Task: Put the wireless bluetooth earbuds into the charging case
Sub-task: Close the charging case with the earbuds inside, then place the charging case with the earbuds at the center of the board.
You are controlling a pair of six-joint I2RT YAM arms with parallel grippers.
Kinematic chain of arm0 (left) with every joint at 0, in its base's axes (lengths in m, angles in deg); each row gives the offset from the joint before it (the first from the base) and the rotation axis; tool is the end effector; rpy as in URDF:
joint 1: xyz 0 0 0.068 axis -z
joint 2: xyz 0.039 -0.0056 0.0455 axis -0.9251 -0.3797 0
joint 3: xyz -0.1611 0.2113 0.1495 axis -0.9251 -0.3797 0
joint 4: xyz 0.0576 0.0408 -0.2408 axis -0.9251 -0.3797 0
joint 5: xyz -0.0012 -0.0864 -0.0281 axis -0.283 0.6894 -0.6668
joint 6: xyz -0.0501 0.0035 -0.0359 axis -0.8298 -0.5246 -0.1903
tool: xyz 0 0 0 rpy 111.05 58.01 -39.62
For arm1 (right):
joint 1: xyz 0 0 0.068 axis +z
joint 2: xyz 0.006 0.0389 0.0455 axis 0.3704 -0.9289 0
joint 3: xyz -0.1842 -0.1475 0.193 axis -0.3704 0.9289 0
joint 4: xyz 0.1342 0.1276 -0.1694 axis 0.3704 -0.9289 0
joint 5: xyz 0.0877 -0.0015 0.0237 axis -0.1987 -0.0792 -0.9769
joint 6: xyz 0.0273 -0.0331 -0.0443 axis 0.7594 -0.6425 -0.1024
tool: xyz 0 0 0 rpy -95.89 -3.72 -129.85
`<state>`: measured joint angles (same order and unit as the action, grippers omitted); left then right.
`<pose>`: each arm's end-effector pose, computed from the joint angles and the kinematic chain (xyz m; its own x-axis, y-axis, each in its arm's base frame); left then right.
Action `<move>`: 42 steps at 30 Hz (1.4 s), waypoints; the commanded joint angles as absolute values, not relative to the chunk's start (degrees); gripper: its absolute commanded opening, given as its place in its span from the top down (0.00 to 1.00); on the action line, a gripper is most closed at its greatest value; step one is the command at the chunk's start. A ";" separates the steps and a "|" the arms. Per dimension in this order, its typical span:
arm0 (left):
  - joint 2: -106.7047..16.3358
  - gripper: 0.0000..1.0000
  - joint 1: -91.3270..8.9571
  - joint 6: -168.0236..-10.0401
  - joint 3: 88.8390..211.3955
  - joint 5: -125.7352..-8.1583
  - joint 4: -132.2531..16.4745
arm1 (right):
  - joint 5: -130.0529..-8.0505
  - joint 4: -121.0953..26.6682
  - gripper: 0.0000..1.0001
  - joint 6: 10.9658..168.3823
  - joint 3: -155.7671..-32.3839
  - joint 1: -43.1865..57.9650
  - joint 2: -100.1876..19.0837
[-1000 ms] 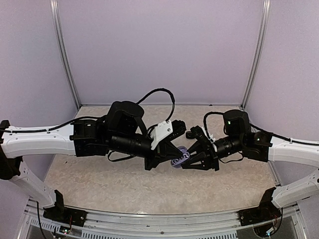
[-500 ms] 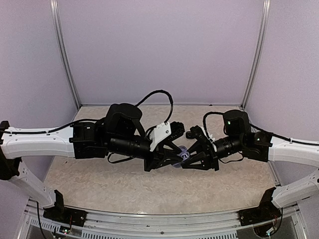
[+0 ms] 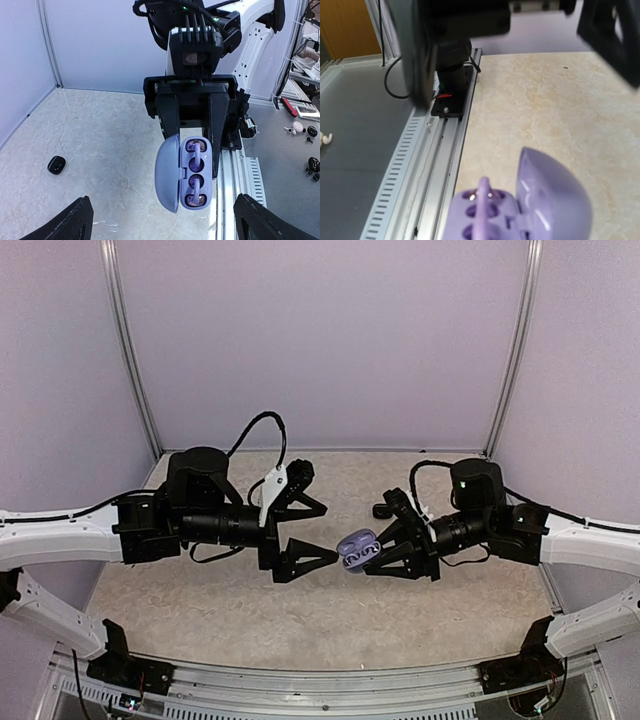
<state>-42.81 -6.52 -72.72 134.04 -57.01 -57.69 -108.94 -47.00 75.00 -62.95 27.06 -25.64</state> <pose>0.1265 -0.2599 0.3570 -0.0407 0.2367 -0.9707 0.9846 0.1746 0.0012 0.1303 0.2010 0.3151 -0.1139 -0.2702 -0.9561 -0.9832 -0.1076 0.1475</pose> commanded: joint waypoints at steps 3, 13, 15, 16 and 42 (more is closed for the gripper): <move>-45.75 0.01 -4.82 -71.75 133.62 -54.62 -54.58 | -109.40 -45.78 1.00 75.50 -65.61 26.95 -25.03; -45.47 0.07 2.36 -62.48 134.55 -59.04 -54.99 | -109.82 -44.68 1.00 77.13 -64.76 25.79 -25.09; -42.68 0.07 2.58 -61.77 133.26 -60.35 -53.23 | -110.21 -44.24 1.00 77.67 -64.47 25.20 -25.23; -41.58 0.07 2.67 -61.30 132.97 -61.08 -53.03 | -110.61 -43.98 1.00 77.94 -64.31 24.83 -25.29; -38.17 0.01 -7.56 -89.36 125.15 -86.71 -34.02 | -106.30 -40.26 1.00 99.39 -61.80 5.64 -40.51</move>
<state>-37.61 -5.64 -80.68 124.86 -83.02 -37.21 -106.80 -43.15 93.41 -62.63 8.70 -37.10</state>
